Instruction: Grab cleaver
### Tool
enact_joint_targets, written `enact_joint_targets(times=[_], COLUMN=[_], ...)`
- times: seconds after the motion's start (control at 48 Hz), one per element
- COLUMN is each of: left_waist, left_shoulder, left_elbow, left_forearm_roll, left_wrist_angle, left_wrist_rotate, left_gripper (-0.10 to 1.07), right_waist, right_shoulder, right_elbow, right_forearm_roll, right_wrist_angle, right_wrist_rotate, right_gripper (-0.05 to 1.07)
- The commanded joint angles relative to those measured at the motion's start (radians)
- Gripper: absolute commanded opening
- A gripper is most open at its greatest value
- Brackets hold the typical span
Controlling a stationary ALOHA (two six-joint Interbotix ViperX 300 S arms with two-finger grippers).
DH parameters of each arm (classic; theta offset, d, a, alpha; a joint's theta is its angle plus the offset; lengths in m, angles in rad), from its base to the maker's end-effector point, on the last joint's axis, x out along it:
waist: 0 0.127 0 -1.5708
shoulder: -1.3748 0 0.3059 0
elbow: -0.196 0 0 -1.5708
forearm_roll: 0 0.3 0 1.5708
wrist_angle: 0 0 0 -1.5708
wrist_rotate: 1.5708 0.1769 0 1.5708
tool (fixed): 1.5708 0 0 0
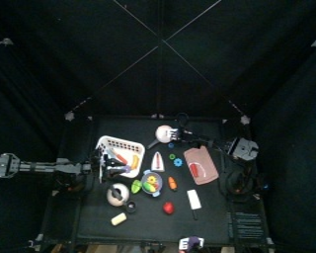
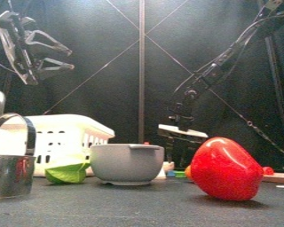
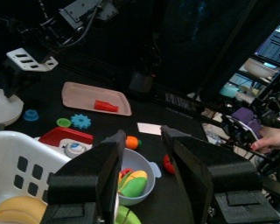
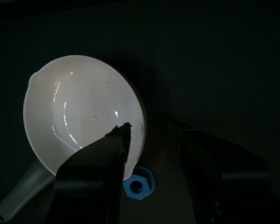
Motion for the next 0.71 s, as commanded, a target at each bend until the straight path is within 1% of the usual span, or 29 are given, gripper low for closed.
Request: enact_joint_targets(times=[0.0,0.083,0.188,0.25,0.271,0.354,0.417,0.542,0.625,0.688], left_waist=[0.003,0.003,0.003,0.003,0.003,0.003,0.003,0.005,0.005,0.005], left_shoulder=[0.003,0.002,0.003,0.002,0.003,0.003,0.002,0.002,0.003,0.003], left_elbow=[-0.014,-0.014,-0.012,-0.012,-0.012,-0.014,-0.014,-0.014,-0.014,-0.012], left_forearm_roll=[0.0,0.002,0.0,0.0,0.0,0.0,0.0,0.0,0.0,0.0], left_wrist_angle=[-0.005,-0.005,-0.005,-0.005,-0.005,-0.003,-0.005,-0.005,-0.005,-0.005], left_wrist_rotate=[0.002,0.002,0.002,0.002,0.002,0.0,0.002,0.0,0.0,0.002], left_gripper=[0.79,0.79,0.79,0.79,0.79,0.79,0.79,0.79,0.79,0.79], right_waist=[0.02,0.057,0.133,0.173,0.198,0.282,0.356,0.468,0.548,0.624], right_shoulder=[-0.075,-0.127,-0.235,-0.279,-0.302,-0.348,-0.365,-0.371,-0.374,-0.374], right_elbow=[-0.005,0.012,0.063,0.091,0.107,0.155,0.189,0.218,0.224,0.219], right_forearm_roll=[-0.012,-0.026,-0.06,-0.063,-0.064,-0.058,-0.046,0.005,0.057,0.109], right_wrist_angle=[0.005,0.012,0.028,0.031,0.031,0.026,0.028,0.046,0.086,0.138], right_wrist_rotate=[-0.005,-0.006,-0.005,-0.005,-0.005,-0.003,0.002,0.0,-0.002,-0.003], right_gripper=[0.79,0.79,0.79,0.79,0.79,0.79,0.79,0.79,0.79,0.79])
